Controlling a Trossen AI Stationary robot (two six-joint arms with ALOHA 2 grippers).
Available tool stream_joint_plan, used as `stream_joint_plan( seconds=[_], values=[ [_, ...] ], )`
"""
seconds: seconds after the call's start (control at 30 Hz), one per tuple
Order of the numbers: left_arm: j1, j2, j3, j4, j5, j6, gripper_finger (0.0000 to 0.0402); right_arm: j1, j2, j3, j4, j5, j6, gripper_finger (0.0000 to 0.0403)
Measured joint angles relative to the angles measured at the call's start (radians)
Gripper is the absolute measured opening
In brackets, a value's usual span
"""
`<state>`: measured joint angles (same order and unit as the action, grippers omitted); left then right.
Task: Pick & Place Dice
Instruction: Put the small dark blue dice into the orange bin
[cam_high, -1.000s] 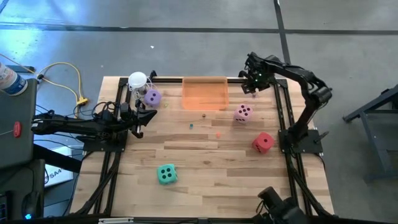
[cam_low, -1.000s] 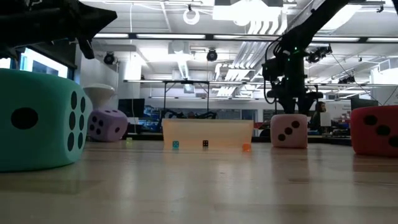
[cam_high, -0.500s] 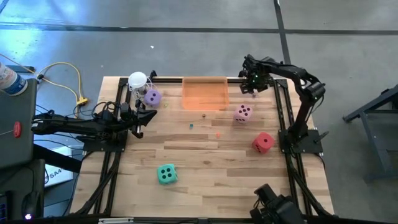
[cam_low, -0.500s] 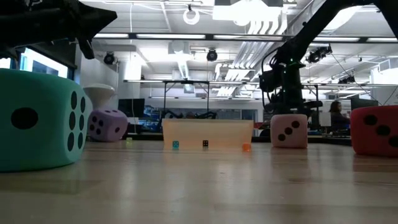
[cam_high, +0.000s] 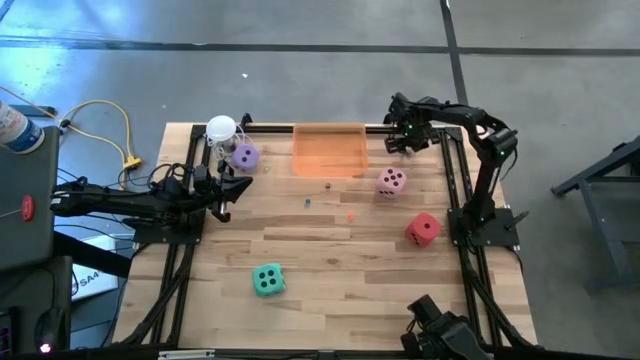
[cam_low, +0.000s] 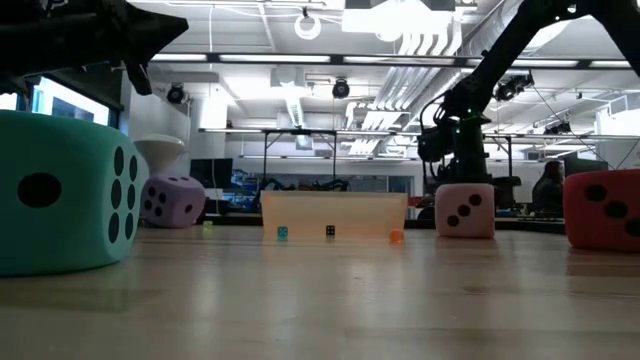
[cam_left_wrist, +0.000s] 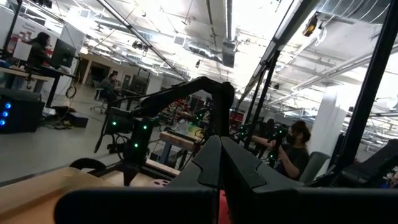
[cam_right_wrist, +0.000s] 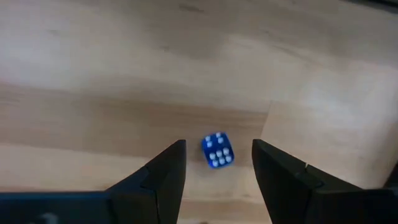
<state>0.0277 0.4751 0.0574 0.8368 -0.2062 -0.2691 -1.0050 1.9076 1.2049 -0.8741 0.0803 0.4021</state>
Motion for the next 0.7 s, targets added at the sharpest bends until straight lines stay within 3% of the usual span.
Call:
stream_joint_plan(
  seconds=[0.7],
  values=[
    [0.000,0.000,0.000,-0.002,-0.005,0.000,0.0000,0.001,0.000,0.000,0.013,-0.001,-0.002,0.0116]
  ],
)
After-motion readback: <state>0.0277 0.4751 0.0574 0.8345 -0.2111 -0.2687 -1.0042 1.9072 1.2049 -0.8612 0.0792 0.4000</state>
